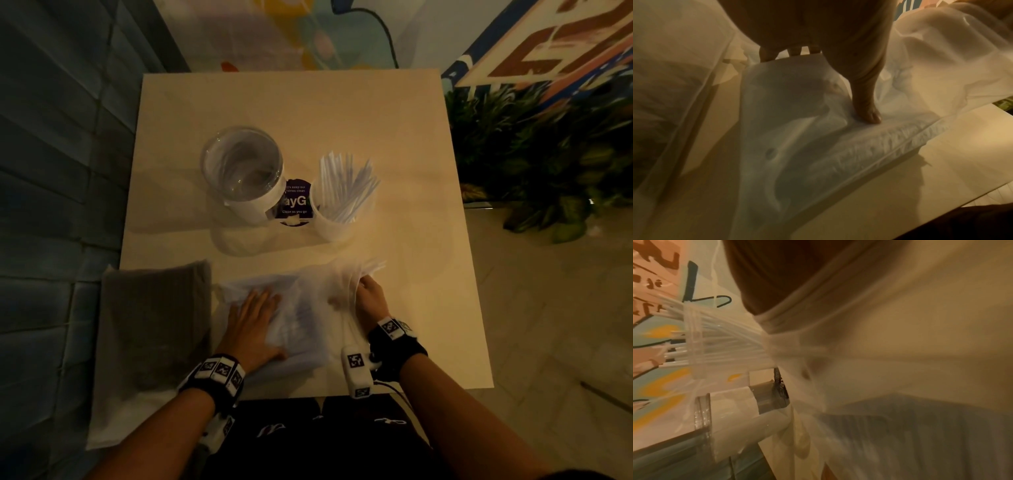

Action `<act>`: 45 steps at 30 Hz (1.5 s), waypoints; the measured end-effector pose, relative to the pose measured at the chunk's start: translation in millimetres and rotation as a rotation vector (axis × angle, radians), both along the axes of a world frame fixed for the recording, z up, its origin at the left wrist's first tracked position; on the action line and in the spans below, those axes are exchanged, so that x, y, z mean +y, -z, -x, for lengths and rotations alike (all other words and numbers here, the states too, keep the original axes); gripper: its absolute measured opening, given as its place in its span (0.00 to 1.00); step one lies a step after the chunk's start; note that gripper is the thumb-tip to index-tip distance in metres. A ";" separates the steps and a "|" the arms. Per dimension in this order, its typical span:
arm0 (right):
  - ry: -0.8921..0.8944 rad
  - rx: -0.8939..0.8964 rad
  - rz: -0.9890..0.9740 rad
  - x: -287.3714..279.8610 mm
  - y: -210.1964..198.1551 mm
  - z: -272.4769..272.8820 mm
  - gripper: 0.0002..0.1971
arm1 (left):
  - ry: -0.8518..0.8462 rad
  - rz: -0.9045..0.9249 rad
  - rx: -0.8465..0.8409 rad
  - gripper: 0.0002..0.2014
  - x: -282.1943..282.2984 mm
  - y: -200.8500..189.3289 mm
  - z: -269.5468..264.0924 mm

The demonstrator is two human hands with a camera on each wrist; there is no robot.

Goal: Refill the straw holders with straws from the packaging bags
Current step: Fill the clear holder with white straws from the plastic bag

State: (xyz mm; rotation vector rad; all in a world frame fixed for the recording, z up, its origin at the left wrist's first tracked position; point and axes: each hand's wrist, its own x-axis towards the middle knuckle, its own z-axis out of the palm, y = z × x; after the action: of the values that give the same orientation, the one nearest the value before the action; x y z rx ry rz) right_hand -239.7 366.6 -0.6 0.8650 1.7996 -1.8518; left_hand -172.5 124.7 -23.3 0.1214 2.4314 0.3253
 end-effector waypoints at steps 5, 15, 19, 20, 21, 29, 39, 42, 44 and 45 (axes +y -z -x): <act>-0.084 0.002 0.038 -7.5 -4.2 7.0 0.07 | 0.017 0.009 0.009 0.63 -2.9 4.4 -0.8; 0.107 0.079 -0.139 23.4 -13.8 10.1 0.13 | 0.023 0.006 -0.014 0.60 -5.6 7.3 1.2; 0.107 0.245 -0.193 42.1 -35.9 13.5 0.13 | 0.007 0.002 -0.037 0.57 -6.6 3.6 3.8; 0.083 0.288 -0.223 46.7 -42.8 15.2 0.13 | -0.012 -0.012 -0.048 0.56 -6.3 0.9 5.2; 0.054 0.330 -0.246 51.3 -48.6 17.2 0.13 | -0.031 -0.026 -0.051 0.54 -5.9 -1.0 6.4; -0.207 0.651 -0.520 66.2 -114.5 27.6 0.04 | -0.093 -0.112 0.026 0.56 4.8 -19.7 18.3; -0.367 1.022 -0.686 46.4 -171.1 32.3 0.10 | -0.274 -0.542 0.161 0.52 56.0 -78.0 34.4; -0.375 1.025 -0.680 43.3 -173.6 34.9 0.09 | -0.209 -0.464 0.116 0.51 67.9 -86.6 39.3; -0.364 1.047 -0.707 46.5 -179.4 35.3 0.06 | -0.224 -0.459 0.109 0.52 70.6 -84.5 40.3; -0.355 1.061 -0.723 49.2 -183.5 35.1 0.06 | -0.253 -0.480 0.087 0.52 70.2 -82.4 38.6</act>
State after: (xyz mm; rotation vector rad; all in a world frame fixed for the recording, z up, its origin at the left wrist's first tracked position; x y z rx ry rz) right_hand -274.8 415.8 182.9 -0.4174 3.0803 -1.4790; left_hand -211.2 194.9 59.1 0.0369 2.4099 1.0338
